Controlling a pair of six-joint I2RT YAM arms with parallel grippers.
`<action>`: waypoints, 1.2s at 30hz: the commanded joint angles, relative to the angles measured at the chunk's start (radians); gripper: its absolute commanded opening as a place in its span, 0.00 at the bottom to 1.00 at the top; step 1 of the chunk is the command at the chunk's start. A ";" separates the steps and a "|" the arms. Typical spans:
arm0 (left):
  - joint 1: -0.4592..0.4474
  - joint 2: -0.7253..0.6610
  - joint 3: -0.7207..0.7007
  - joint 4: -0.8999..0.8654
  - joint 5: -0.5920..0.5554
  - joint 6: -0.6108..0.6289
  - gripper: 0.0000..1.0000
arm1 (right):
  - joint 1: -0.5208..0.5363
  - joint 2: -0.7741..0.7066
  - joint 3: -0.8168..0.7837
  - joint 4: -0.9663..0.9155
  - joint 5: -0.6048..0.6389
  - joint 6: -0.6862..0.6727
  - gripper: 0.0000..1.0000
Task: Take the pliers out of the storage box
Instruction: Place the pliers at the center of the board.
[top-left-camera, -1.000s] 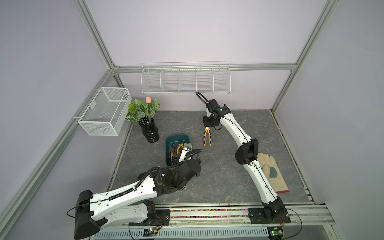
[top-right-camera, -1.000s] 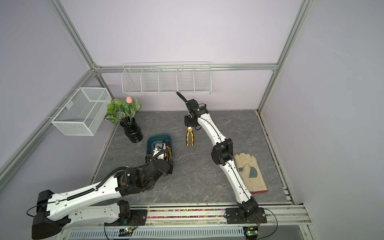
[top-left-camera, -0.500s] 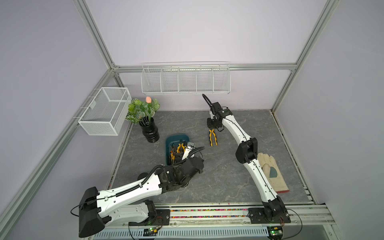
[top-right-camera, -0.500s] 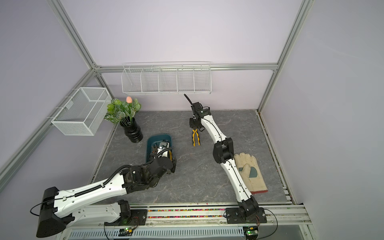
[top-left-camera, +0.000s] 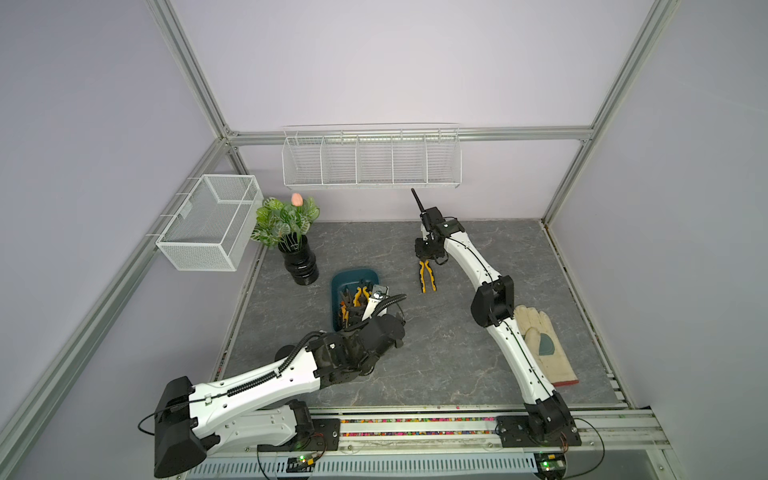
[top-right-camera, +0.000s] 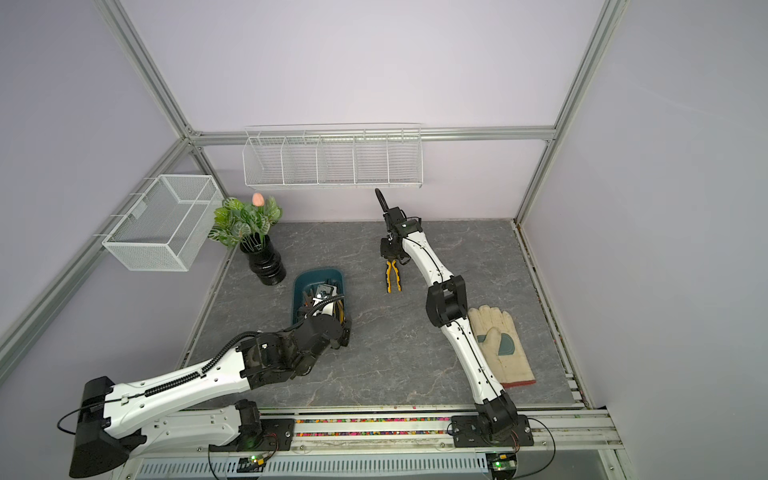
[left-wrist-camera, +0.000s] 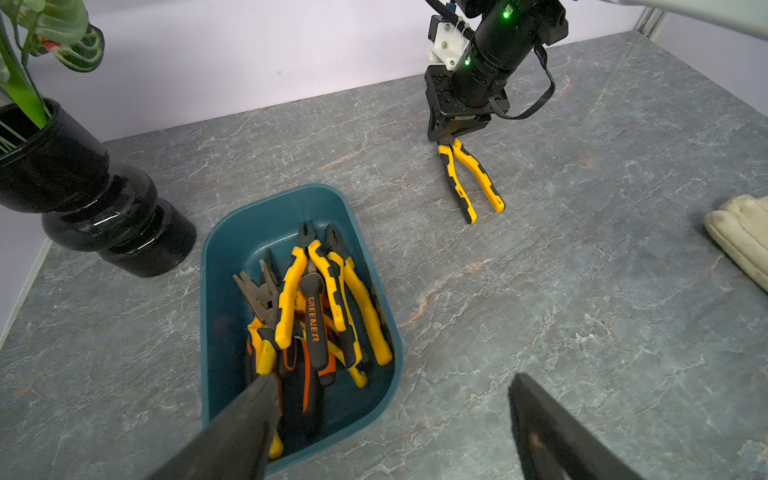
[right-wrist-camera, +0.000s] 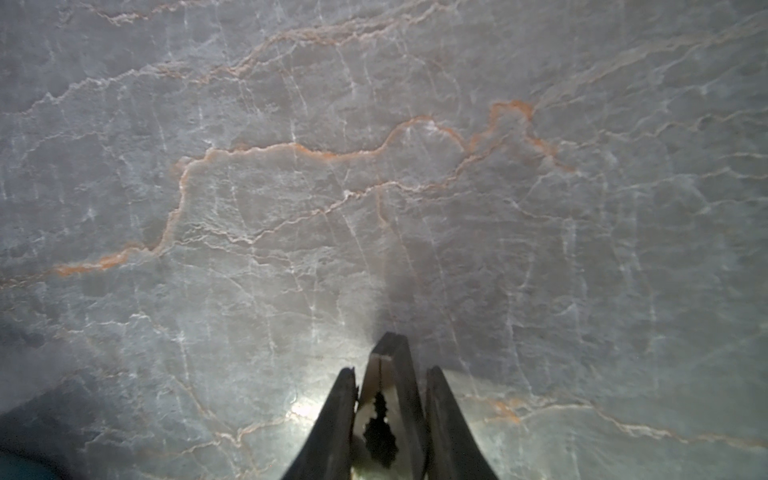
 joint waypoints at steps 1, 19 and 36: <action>0.006 -0.012 -0.010 -0.003 0.004 -0.022 0.88 | -0.010 0.023 0.009 0.025 0.012 0.016 0.29; 0.009 -0.018 -0.002 -0.019 0.021 -0.031 0.88 | -0.012 0.016 0.009 -0.003 0.006 0.037 0.21; 0.019 -0.025 -0.003 -0.033 0.024 -0.031 0.89 | 0.000 -0.005 0.010 0.015 -0.005 0.065 0.38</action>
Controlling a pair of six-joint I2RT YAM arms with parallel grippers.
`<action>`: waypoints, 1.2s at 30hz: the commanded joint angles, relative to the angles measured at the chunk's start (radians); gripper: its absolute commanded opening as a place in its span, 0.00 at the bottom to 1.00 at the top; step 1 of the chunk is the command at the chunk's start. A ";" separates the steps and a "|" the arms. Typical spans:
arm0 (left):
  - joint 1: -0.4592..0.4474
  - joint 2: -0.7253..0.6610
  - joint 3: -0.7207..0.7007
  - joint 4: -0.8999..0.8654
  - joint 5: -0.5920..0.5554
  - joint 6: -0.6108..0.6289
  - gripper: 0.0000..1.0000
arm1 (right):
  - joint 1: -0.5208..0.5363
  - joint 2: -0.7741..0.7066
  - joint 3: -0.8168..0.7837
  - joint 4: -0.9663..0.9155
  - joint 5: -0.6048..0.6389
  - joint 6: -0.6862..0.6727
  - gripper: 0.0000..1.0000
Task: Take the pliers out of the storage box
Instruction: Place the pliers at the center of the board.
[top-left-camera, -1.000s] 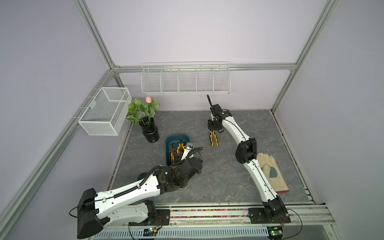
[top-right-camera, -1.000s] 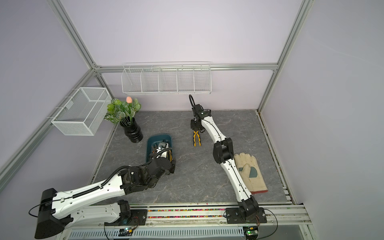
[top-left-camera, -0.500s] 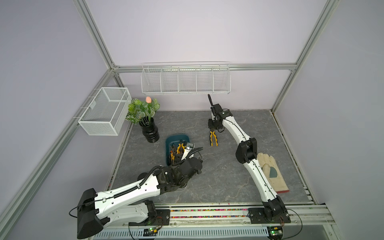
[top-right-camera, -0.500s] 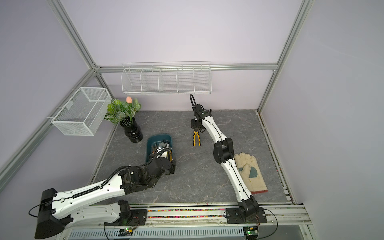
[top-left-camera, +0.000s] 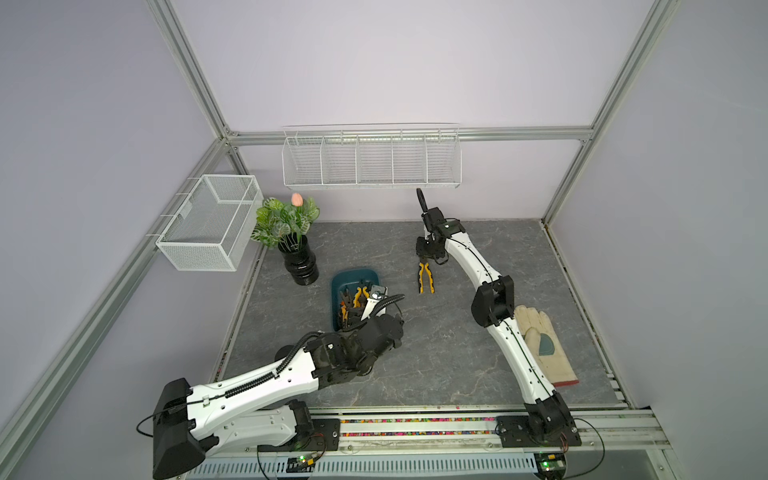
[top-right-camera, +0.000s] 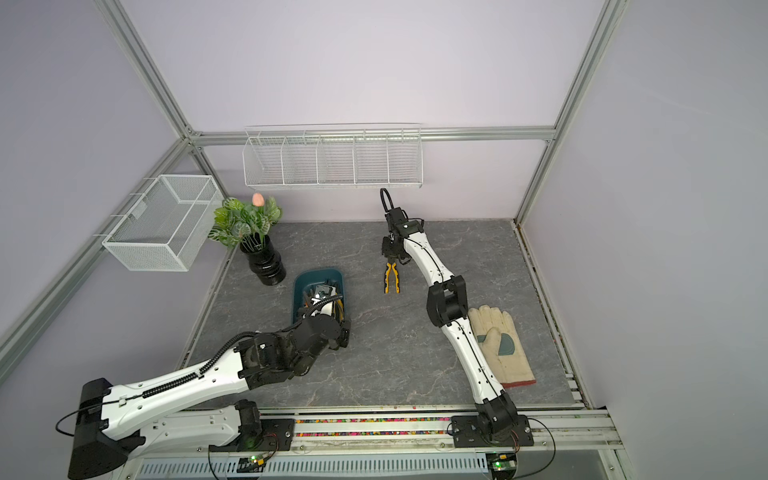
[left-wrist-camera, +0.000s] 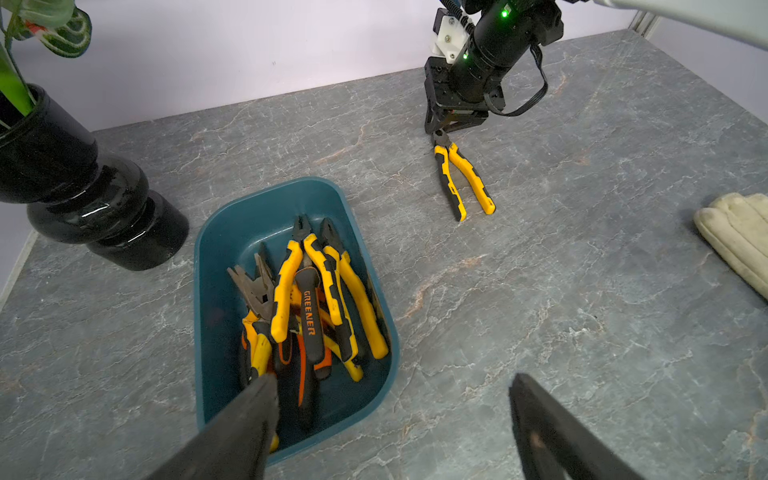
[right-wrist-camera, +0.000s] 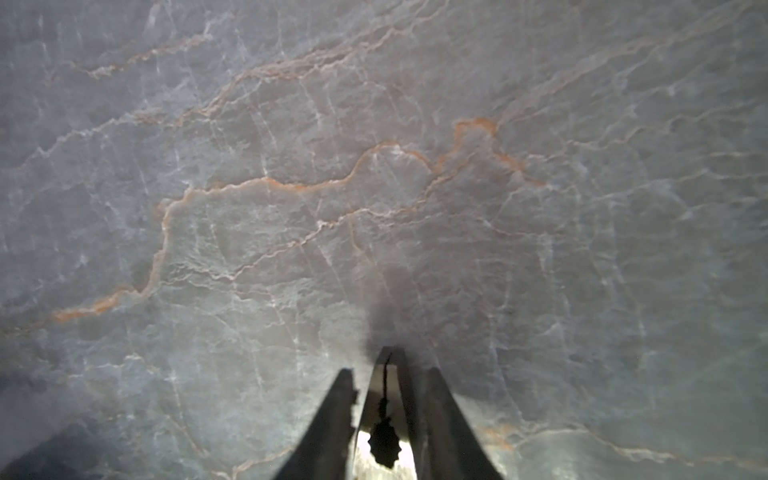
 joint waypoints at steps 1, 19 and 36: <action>0.010 -0.015 0.002 -0.022 0.000 -0.017 0.89 | 0.007 -0.027 0.008 -0.017 -0.004 -0.009 0.40; 0.468 0.003 -0.004 -0.150 0.383 -0.097 0.86 | 0.155 -0.508 -0.112 -0.244 0.234 -0.117 0.52; 0.662 0.346 0.154 -0.151 0.516 -0.018 0.58 | 0.175 -1.350 -1.278 0.221 0.108 0.002 0.49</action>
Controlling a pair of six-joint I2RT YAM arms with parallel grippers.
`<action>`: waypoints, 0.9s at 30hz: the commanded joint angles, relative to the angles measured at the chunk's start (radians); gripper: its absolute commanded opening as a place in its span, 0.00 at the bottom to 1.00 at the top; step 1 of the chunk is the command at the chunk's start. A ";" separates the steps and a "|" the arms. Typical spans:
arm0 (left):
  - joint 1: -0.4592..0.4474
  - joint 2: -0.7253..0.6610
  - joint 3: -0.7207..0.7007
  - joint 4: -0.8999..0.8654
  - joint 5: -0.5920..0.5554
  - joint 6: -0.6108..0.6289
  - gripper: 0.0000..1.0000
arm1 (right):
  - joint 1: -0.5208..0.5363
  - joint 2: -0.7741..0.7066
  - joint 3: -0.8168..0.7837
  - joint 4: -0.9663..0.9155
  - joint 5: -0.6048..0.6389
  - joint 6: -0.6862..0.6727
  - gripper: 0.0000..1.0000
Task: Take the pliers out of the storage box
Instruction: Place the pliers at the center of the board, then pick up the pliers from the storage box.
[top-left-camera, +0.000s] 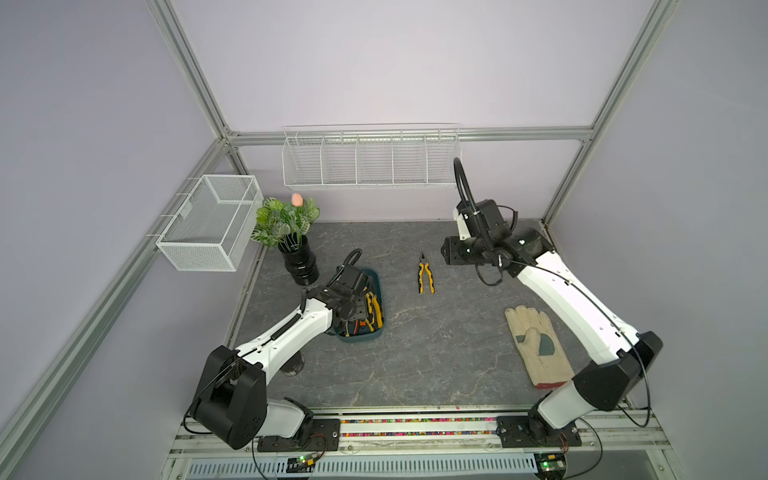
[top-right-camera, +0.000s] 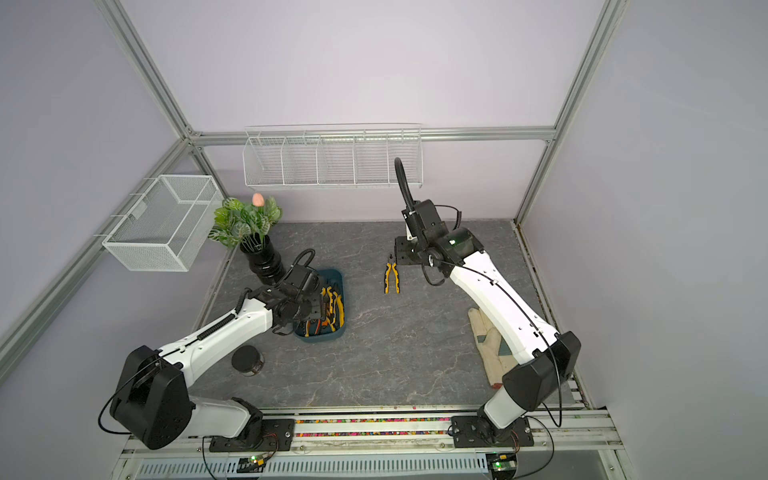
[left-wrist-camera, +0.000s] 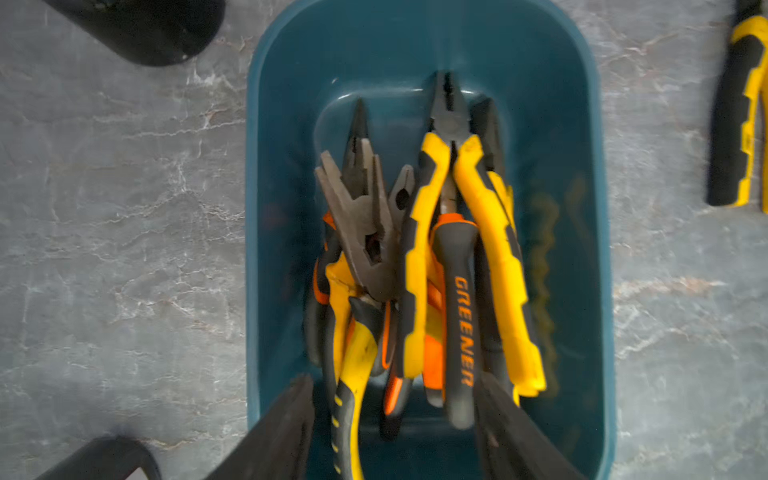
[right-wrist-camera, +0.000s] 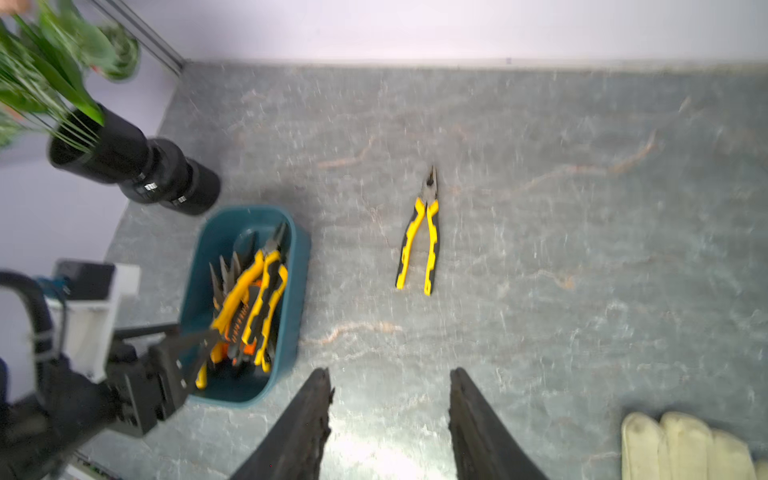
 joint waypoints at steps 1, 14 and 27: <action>0.042 0.033 0.051 -0.005 0.049 0.020 0.56 | 0.003 -0.074 -0.120 0.083 -0.039 0.033 0.49; 0.052 0.234 0.144 -0.005 0.074 0.044 0.44 | 0.003 -0.209 -0.387 0.168 -0.052 0.041 0.48; 0.052 0.285 0.117 0.026 0.105 0.051 0.09 | 0.001 -0.200 -0.454 0.214 -0.075 0.048 0.47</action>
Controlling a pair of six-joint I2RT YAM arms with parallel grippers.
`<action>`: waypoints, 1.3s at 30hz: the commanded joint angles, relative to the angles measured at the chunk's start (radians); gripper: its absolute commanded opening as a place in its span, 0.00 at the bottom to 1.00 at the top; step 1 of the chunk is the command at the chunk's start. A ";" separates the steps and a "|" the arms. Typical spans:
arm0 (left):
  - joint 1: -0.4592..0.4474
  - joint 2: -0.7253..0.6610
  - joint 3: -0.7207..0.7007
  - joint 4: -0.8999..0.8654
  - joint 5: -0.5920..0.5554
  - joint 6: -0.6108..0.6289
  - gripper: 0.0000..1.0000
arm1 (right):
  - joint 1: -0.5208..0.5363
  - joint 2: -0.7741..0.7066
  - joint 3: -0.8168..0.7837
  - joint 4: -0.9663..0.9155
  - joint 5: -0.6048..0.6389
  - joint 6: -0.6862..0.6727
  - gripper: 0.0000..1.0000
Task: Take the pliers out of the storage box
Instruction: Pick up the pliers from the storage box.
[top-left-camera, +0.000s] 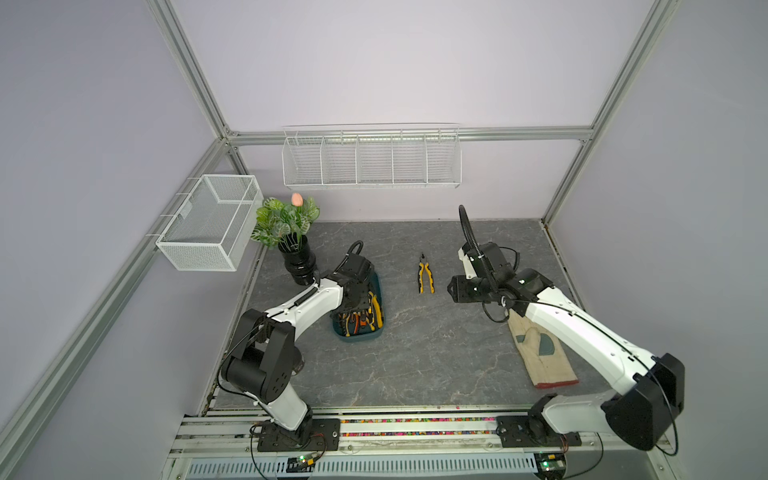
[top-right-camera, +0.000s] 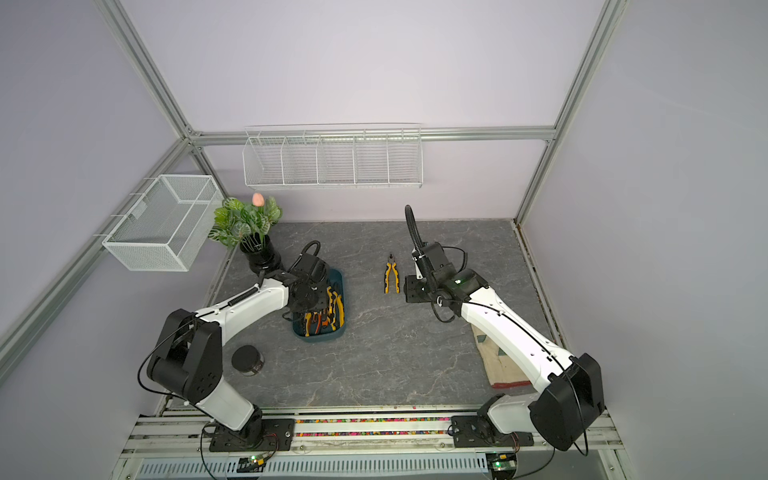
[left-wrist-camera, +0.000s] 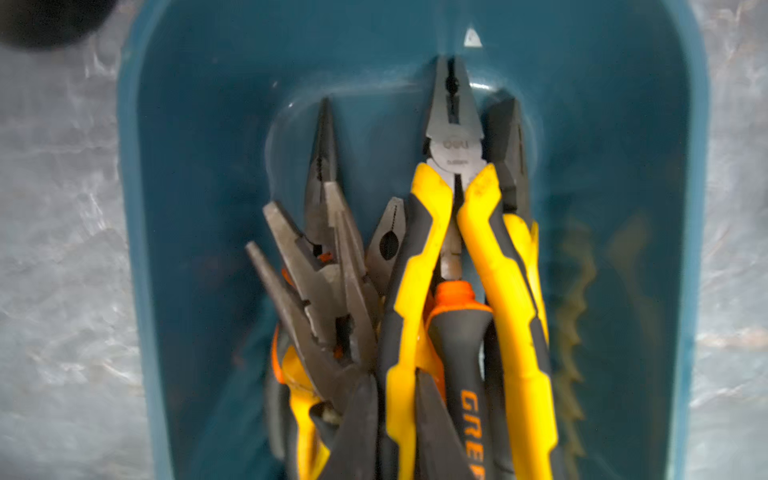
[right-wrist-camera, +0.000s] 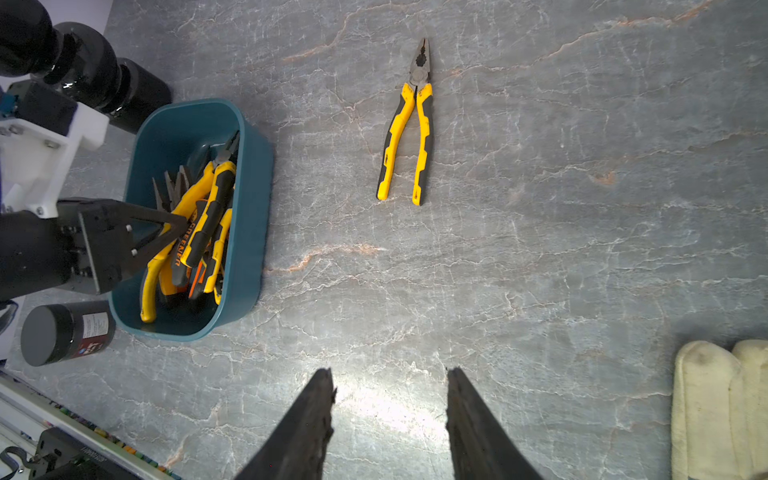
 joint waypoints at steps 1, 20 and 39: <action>0.005 0.048 -0.016 0.013 0.021 -0.001 0.09 | 0.001 -0.009 -0.014 0.028 -0.016 0.014 0.47; 0.003 0.132 -0.009 -0.027 0.061 0.001 0.35 | -0.003 -0.008 -0.047 0.063 -0.040 0.027 0.47; -0.076 -0.083 -0.017 -0.059 -0.111 0.003 0.00 | 0.001 -0.022 -0.070 0.070 -0.036 0.027 0.46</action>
